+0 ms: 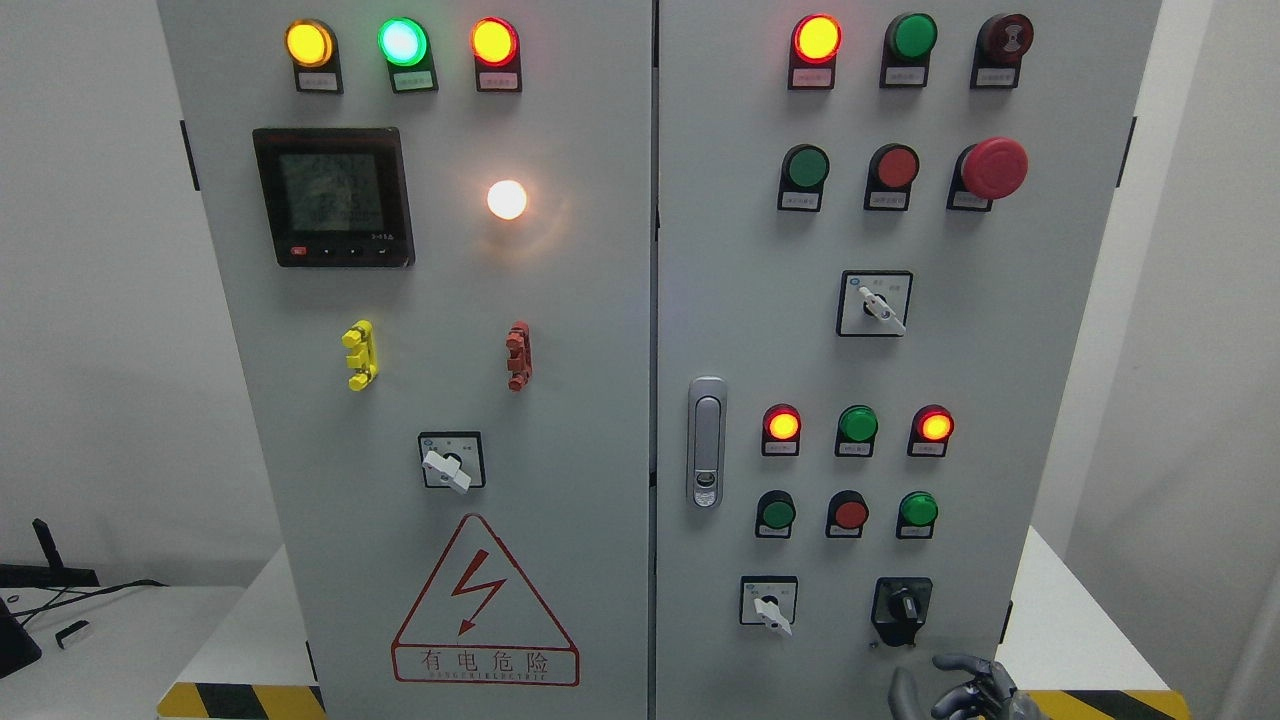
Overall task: Trip black knob to open circuit
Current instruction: 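Raise the right hand up toward the black rotary knob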
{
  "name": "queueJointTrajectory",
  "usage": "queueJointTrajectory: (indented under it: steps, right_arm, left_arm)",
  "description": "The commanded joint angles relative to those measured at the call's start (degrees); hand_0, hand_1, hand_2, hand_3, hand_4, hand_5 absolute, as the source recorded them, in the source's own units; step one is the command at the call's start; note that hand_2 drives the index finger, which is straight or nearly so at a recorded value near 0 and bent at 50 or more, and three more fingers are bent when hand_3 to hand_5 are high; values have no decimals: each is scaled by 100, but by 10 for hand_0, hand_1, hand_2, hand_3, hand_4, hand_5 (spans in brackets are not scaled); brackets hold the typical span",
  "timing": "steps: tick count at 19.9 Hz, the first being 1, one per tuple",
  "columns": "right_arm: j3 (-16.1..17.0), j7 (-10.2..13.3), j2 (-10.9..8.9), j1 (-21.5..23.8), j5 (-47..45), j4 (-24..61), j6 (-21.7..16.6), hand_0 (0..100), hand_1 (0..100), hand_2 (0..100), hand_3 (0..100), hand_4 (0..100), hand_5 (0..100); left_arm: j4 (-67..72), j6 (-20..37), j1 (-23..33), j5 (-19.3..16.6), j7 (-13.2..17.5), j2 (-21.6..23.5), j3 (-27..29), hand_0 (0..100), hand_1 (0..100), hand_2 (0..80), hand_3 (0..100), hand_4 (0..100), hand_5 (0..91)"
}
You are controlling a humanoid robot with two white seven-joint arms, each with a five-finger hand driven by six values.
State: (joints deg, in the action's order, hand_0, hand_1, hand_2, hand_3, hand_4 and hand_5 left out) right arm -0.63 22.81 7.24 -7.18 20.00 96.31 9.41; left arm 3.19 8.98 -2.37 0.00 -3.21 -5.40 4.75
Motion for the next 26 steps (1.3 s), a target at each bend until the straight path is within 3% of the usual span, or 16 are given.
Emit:
queueJointTrajectory:
  steps: [1,26]
  right_arm:
    - [212,-4,-3,-187,-5,-358,-1,271,727,451,828,858,976]
    - [247,-4,-3,-459,-13,-437,122,237,748,457,846,864,977]
  left_arm:
    - [-2,-2,0,-176,5,4,0,120,389,0,0,0,0]
    - [-2,-2,0,-176,5,-5,0,120,389,0,0,0,0]
